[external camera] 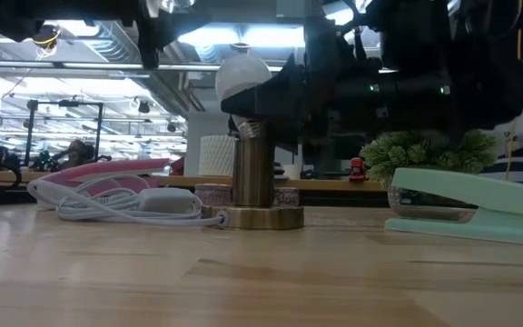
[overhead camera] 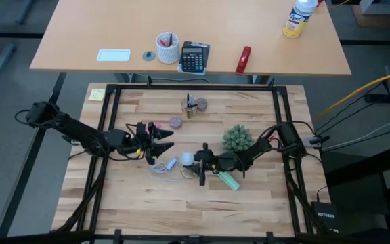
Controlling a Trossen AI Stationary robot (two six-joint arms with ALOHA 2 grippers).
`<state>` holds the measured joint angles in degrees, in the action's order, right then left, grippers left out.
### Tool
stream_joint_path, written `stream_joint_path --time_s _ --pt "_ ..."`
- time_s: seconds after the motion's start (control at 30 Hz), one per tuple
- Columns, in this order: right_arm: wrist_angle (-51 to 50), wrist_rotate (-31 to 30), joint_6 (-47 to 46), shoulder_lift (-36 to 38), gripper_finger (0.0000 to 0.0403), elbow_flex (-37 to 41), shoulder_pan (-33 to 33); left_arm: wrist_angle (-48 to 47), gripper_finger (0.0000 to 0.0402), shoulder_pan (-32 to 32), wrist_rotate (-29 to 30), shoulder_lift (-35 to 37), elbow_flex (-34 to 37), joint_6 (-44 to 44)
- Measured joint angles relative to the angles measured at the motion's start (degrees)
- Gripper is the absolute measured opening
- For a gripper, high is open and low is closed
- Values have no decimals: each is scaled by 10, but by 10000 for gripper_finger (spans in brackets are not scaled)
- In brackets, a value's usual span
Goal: Screw lightbulb
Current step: Insert the lightbulb into the lamp
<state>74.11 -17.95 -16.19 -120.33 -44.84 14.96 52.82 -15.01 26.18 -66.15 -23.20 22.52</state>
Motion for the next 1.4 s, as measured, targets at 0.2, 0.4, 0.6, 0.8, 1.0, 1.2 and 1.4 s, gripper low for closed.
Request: stream_joint_path --time_s 0.2,0.4,0.6,0.8,1.0,1.2,1.4 --pt "11 6 29 -6 168 0 0 -14 269 5 0 0 0 0" --pt "-42 11 43 -4 168 -2 -1 -63 269 5 0 -1 0 43" --pt "-41 11 60 -4 168 -1 -1 -64 269 -1 1 -36 -4 82" --pt "-43 11 62 -4 168 -1 -1 -78 269 -21 -1 -117 -53 53" --pt "-43 11 62 -4 168 -1 0 -123 269 -25 -1 -185 -114 44" --pt "-43 15 62 -5 168 0 0 -192 269 -25 5 -183 -131 37" --pt "-40 25 62 -5 168 0 0 -245 269 -16 7 -135 -131 -2"
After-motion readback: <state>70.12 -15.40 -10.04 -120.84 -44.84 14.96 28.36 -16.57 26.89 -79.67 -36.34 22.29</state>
